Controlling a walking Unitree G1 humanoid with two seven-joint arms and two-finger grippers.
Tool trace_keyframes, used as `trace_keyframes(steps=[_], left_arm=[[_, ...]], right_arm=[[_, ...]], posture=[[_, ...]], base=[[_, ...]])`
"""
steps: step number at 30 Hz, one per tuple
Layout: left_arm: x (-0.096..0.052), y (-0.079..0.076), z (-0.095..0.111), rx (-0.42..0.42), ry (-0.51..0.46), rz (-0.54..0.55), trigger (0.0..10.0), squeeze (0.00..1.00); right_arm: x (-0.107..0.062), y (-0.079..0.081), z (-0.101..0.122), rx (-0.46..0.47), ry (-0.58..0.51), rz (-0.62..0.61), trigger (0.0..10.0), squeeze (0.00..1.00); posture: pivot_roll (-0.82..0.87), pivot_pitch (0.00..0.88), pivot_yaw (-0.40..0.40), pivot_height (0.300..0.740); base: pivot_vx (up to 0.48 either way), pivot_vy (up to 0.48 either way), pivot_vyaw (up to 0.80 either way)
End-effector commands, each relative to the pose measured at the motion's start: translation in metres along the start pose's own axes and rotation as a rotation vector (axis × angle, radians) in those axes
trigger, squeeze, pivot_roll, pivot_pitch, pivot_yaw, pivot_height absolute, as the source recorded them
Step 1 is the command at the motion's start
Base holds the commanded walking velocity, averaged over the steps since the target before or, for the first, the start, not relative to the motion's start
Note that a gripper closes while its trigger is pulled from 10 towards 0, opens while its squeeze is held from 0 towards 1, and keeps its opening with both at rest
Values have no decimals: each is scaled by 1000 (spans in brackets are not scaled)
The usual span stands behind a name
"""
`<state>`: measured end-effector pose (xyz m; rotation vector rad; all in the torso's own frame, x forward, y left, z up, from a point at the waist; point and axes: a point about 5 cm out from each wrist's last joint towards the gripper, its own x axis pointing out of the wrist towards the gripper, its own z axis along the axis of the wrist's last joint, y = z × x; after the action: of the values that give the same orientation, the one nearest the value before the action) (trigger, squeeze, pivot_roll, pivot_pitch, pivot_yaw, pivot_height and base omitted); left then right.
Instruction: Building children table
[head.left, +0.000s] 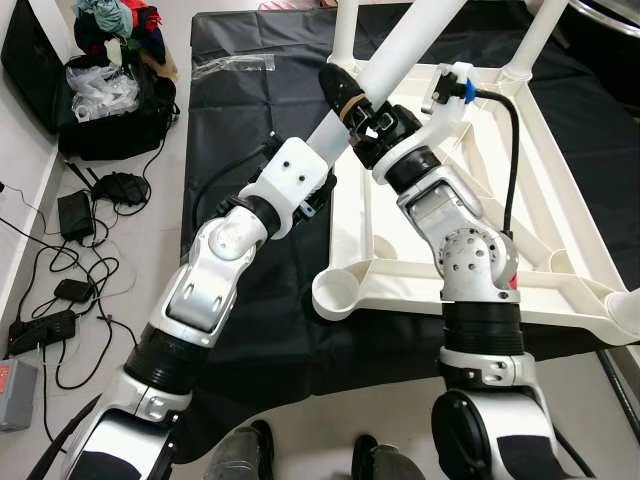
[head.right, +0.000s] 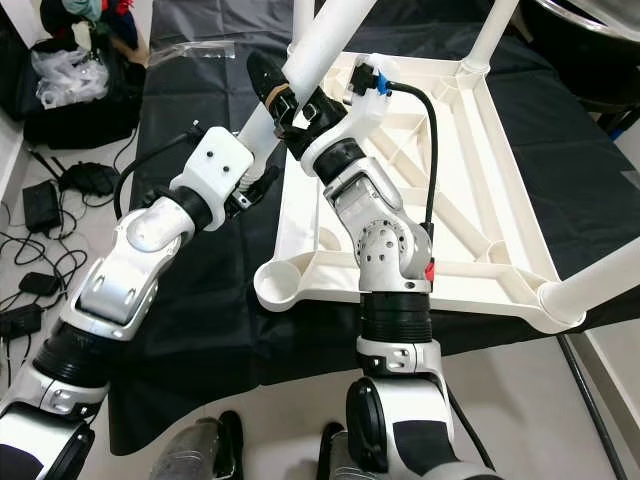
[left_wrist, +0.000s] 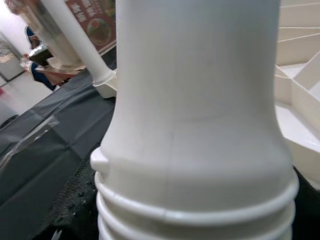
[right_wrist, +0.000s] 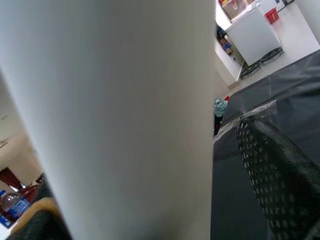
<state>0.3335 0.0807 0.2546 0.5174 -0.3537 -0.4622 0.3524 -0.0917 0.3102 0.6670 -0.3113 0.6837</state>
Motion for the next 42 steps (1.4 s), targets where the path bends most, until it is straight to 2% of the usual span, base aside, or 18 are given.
trace_keyframes(steps=[1, 13, 25, 31, 35, 42], left_arm=[[-3, -5, 8, 25, -56, -20, 10000, 0], [-6, -19, 4, 42, -57, -68, 10000, 0], [-7, -16, 1, 52, -56, -67, 10000, 0], [-8, -10, -4, 84, -49, -87, 10000, 0], [-9, -7, -6, 76, -38, -87, 10000, 0], [-10, -12, -4, 79, -56, -102, 10000, 0]], right_arm=[[0, -2, 0, 25, 7, -9, 10000, 0], [8, 7, 8, 66, -10, 14, 10000, 0], [8, 11, 8, 92, 8, 47, 10000, 0], [3, 19, -5, 121, 94, 119, 10000, 0], [1, 20, -8, 132, 107, 121, 10000, 0], [1, 21, -8, 130, 112, 122, 10000, 0]], posture=[[157, 195, -46, 740], [155, 196, -45, 740], [154, 199, -46, 740], [156, 199, -47, 740], [156, 198, -45, 740], [153, 194, -43, 740]], base=[[0, 0, 0], [0, 0, 0], [0, 0, 0], [0, 0, 0], [0, 0, 0], [0, 0, 0]])
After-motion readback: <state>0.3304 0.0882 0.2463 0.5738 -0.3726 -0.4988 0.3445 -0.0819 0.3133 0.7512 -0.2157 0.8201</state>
